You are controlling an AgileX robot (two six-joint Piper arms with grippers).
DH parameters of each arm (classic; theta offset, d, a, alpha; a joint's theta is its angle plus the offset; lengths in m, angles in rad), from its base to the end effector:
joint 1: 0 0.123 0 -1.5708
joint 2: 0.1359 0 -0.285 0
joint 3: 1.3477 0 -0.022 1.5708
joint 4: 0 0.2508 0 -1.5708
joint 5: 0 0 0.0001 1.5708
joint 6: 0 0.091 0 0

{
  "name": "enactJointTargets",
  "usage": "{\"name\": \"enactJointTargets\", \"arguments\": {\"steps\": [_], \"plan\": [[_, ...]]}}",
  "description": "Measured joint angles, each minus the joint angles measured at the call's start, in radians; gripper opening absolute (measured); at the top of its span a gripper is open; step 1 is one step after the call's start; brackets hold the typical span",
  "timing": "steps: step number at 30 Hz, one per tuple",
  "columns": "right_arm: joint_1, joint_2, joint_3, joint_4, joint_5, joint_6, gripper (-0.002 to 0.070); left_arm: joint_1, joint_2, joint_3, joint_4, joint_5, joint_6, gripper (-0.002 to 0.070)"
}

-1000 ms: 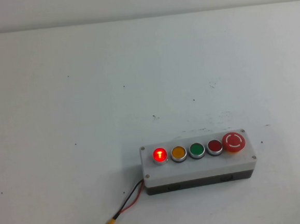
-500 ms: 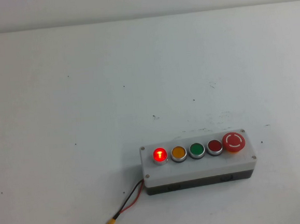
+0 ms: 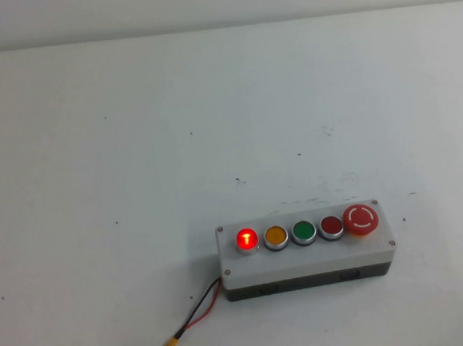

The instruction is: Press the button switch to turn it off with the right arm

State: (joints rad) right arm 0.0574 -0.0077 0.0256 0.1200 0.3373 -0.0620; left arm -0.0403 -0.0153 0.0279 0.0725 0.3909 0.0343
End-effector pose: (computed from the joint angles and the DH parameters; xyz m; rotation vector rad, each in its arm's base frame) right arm 0.0534 0.0067 0.1748 -0.0334 1.8375 0.1126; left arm 0.0520 0.0004 0.1696 0.1147 1.8831 0.0678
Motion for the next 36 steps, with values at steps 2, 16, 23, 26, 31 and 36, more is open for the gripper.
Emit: {"name": "enactJointTargets", "arguments": {"steps": [2,16,23,26,31,36], "plan": [[0.0,0.0,0.0,0.0,0.0,0.0,-0.0016,0.0,0.0,0.0,0.0,0.0,0.0,-0.0002],[0.0,0.0,0.0,0.691,-0.239,0.0,-0.0016,0.0,0.0,0.0,0.0,0.0,0.0,-0.0002],[0.0,0.0,0.0,0.879,-0.337,0.0,-0.0016,0.0,0.0,0.0,0.0,0.0,0.0,-0.0002],[0.0,0.0,-0.002,0.882,-0.29,-0.002,-0.0016,0.0,0.0,0.0,0.0,0.0,0.0,-0.0002],[0.0,0.048,-0.136,0.85,-0.108,-0.093,-0.0016,0.0,0.0,0.0,0.0,0.0,0.0,-0.0002],[0.0,0.295,-0.406,0.684,0.218,-0.124,-0.0016,0.0,0.0,0.0,0.0,0.0,0.0,-0.0002]]}}
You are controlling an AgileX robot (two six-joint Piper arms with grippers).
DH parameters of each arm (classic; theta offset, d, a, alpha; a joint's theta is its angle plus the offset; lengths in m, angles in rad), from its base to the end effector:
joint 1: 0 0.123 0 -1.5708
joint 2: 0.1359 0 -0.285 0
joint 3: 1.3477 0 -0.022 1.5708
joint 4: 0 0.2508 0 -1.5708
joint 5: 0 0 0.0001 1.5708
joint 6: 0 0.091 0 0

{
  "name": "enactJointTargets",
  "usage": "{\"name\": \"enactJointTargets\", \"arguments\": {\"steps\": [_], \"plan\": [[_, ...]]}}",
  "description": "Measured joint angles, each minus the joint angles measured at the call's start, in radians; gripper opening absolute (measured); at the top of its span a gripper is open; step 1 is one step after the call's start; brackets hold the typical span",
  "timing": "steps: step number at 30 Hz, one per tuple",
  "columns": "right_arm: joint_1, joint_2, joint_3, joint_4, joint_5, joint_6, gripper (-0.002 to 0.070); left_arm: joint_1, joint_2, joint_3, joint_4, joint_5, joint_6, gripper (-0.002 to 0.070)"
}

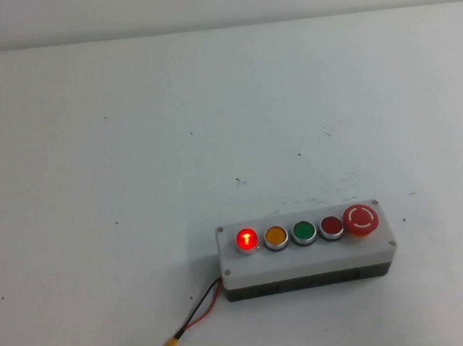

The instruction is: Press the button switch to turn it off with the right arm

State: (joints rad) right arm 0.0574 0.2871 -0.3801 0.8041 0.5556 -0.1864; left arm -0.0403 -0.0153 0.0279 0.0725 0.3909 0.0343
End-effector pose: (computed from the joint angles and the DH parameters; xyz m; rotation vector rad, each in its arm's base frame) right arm 0.0628 0.0383 0.2876 0.1545 1.8409 0.7692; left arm 0.0520 0.0004 0.1696 0.1147 1.8831 0.0678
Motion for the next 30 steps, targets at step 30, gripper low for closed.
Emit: {"name": "enactJointTargets", "arguments": {"steps": [30], "plan": [[0.718,1.308,-1.049,-0.607,0.543,0.285,-0.0015,0.0,0.0,0.0,0.0,0.0,0.0,-0.0002]]}}
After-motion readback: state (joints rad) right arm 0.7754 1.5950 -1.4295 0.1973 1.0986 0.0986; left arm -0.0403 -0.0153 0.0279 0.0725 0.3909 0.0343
